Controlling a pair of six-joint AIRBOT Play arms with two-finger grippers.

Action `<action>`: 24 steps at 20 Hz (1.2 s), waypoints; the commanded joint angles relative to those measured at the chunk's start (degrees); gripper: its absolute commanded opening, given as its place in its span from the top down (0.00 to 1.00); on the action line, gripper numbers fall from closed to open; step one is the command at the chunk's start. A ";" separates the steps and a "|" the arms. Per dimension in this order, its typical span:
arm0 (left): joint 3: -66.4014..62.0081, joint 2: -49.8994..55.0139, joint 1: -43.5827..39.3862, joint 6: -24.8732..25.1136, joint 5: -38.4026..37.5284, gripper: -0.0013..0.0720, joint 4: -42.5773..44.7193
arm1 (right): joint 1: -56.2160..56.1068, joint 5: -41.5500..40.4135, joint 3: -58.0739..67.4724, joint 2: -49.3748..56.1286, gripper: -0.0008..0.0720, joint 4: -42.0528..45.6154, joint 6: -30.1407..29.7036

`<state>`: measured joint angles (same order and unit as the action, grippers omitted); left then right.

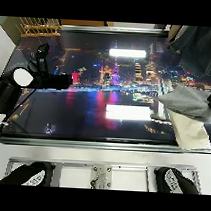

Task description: Fold the clothes and pants, and hang the long-sleeved shirts on hangers.

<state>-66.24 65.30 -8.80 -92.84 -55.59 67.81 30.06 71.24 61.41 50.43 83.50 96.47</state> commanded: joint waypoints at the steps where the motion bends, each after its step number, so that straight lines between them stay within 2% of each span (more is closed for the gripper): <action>1: 0.02 0.02 -0.02 0.02 -0.66 0.97 0.00 | 0.22 2.78 -9.73 -4.96 0.96 4.59 4.17; 4: 0.02 0.02 -0.02 0.04 -1.40 0.97 0.02 | 0.22 2.99 -16.20 -7.58 0.95 4.61 4.92; 5: 0.02 0.02 -0.02 0.04 -1.40 0.97 0.02 | 0.22 3.41 -17.53 -8.02 0.86 4.61 4.92; 7: 0.02 0.02 -0.02 0.04 -1.40 0.97 0.02 | 0.22 4.04 -18.10 -8.13 0.06 5.33 4.87; 8: 0.02 0.02 -0.02 0.04 -1.40 0.97 0.02 | 0.22 3.58 -17.62 -8.31 0.00 6.08 4.33; 11: 0.02 0.02 -0.02 0.02 -1.42 0.97 0.02 | 0.02 1.75 -11.76 -9.57 0.00 3.58 0.02; 14: 0.02 0.02 -0.02 0.02 -1.40 0.97 -0.07 | -2.75 -4.76 -8.55 -12.74 0.00 -12.26 -8.20; 16: 0.02 0.02 -0.02 0.02 -1.40 0.97 -0.04 | -7.43 -6.21 -8.57 -13.16 0.00 -24.48 -14.03; 17: 0.02 0.02 -0.02 0.02 -1.38 0.97 -0.02 | -10.51 -6.16 -8.57 -12.74 0.00 -27.93 -15.54; 23: 0.02 0.02 -0.02 0.00 -1.20 0.97 -0.04 | -28.09 -6.34 -8.59 -7.56 0.02 -29.64 -16.37; 24: 0.02 0.02 -0.02 0.00 -1.20 0.97 -0.04 | -29.49 -6.32 -8.59 -6.84 0.26 -29.64 -16.37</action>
<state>-66.24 65.30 -8.80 -92.88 -56.95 67.68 6.50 65.32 52.71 41.60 56.40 81.34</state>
